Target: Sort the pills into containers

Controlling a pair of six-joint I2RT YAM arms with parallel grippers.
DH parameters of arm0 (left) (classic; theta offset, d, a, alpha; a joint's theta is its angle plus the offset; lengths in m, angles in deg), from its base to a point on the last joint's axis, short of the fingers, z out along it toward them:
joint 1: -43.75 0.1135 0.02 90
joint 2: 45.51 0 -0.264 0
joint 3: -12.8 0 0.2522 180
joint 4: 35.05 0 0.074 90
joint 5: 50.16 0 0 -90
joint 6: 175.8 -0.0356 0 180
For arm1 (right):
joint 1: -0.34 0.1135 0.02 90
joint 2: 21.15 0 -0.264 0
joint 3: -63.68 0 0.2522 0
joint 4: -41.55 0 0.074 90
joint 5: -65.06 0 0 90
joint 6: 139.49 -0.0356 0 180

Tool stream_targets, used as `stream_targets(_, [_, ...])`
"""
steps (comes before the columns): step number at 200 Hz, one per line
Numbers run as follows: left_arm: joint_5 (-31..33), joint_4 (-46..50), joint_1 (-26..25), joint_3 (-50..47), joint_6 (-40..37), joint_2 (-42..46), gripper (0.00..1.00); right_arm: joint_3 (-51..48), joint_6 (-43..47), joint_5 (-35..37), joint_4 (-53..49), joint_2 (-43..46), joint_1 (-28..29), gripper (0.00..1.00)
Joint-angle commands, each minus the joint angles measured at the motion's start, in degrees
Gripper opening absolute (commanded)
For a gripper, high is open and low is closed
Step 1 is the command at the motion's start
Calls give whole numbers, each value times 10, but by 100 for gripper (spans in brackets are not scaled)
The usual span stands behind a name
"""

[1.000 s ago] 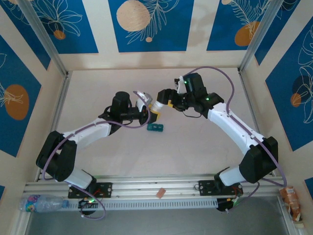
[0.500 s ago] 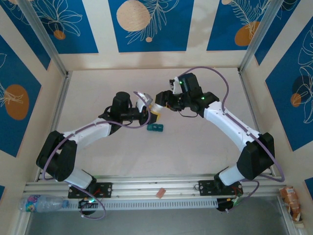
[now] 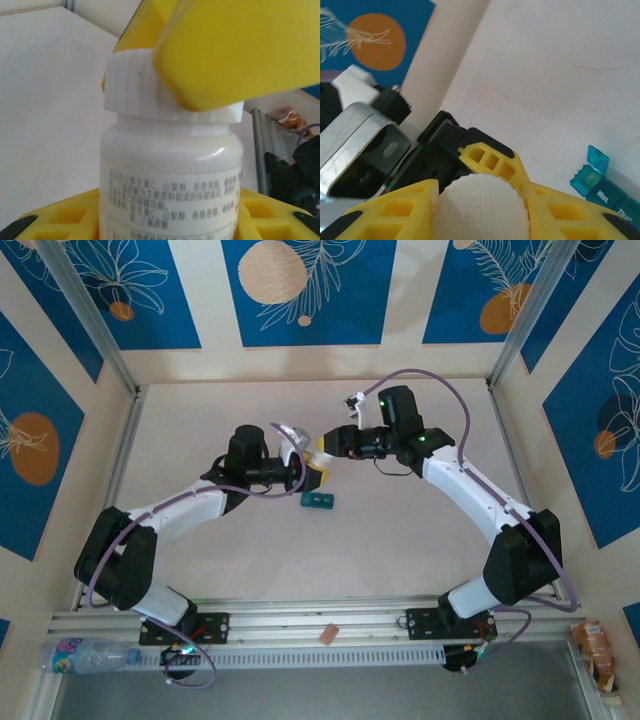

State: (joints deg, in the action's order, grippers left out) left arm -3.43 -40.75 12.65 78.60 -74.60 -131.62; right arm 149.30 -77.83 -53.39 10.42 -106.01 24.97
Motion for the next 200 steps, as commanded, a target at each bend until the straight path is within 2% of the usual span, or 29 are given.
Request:
stream_targets(1, [-66,-72,7,10,50,13,0,-17,79,-71,10,7,-44,40])
stream_targets(14, [-60,-74,8,8,51,14,0,-10,73,-85,9,9,-48,43])
stream_targets(26, [-50,-70,8,7,45,14,0,0,64,-88,1,13,-45,56])
stream_targets(48, [-23,-37,7,13,17,13,0,8,30,-54,-14,35,-40,71])
stream_targets(63, [-3,-12,8,15,-9,14,0,9,-1,-21,-29,53,-41,75])
stream_targets(117, [50,23,7,15,-65,18,0,-1,-138,102,-70,82,-32,76])
stream_targets(148, [55,32,7,19,-72,17,0,7,-156,130,-72,64,-9,76])
stream_targets(200, [54,30,6,20,-70,15,0,37,-158,138,-71,24,25,75])
